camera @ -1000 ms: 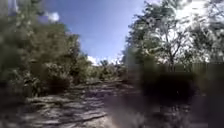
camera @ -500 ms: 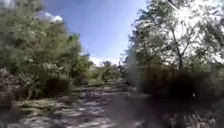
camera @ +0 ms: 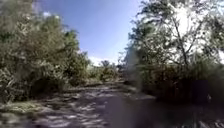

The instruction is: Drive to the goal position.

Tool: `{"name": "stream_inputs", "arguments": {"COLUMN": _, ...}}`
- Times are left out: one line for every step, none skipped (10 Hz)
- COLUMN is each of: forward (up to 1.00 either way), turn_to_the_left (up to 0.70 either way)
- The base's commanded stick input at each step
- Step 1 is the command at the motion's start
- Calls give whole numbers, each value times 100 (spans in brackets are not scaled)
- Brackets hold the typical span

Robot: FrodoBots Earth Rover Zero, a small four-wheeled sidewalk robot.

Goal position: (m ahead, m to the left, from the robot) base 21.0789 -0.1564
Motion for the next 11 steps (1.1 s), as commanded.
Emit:
{"name": "stream_inputs", "arguments": {"forward": 70, "turn_to_the_left": 13}}
{"name": "stream_inputs", "arguments": {"forward": 70, "turn_to_the_left": 14}}
{"name": "stream_inputs", "arguments": {"forward": 70, "turn_to_the_left": 6}}
{"name": "stream_inputs", "arguments": {"forward": 70, "turn_to_the_left": 0}}
{"name": "stream_inputs", "arguments": {"forward": 70, "turn_to_the_left": 0}}
{"name": "stream_inputs", "arguments": {"forward": 70, "turn_to_the_left": 0}}
{"name": "stream_inputs", "arguments": {"forward": 70, "turn_to_the_left": 0}}
{"name": "stream_inputs", "arguments": {"forward": 70, "turn_to_the_left": 0}}
{"name": "stream_inputs", "arguments": {"forward": 70, "turn_to_the_left": 0}}
{"name": "stream_inputs", "arguments": {"forward": 70, "turn_to_the_left": 14}}
{"name": "stream_inputs", "arguments": {"forward": 70, "turn_to_the_left": 8}}
